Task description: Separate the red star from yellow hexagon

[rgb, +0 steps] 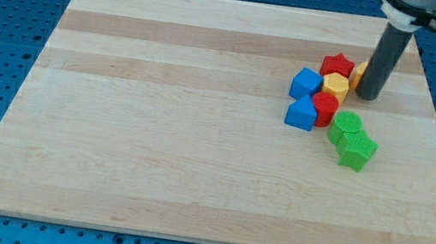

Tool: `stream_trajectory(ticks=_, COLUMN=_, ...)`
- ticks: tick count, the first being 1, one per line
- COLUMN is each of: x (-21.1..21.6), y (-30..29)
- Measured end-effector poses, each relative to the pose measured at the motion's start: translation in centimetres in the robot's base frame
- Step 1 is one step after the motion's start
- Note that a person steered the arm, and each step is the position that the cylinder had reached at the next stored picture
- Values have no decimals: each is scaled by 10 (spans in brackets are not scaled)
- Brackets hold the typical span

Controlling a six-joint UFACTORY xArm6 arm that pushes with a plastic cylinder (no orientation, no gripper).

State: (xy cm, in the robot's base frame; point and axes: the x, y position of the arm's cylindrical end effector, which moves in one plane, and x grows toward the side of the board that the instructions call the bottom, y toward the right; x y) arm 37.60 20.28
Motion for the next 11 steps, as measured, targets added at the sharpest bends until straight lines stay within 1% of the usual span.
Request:
stream_trajectory(ticks=1, x=-7, y=18)
stream_trajectory(ticks=2, x=-28, y=24)
stream_trajectory(ticks=3, x=-40, y=12)
stream_trajectory(ticks=4, x=-27, y=-9)
stream_trajectory(ticks=5, x=-5, y=-31)
stream_trajectory(ticks=6, x=-17, y=-50)
stream_trajectory(ticks=7, x=-44, y=-52)
stream_trajectory(ticks=8, x=-46, y=-52)
stream_trajectory(ticks=10, x=-23, y=-50)
stream_trajectory(ticks=11, x=-35, y=-45)
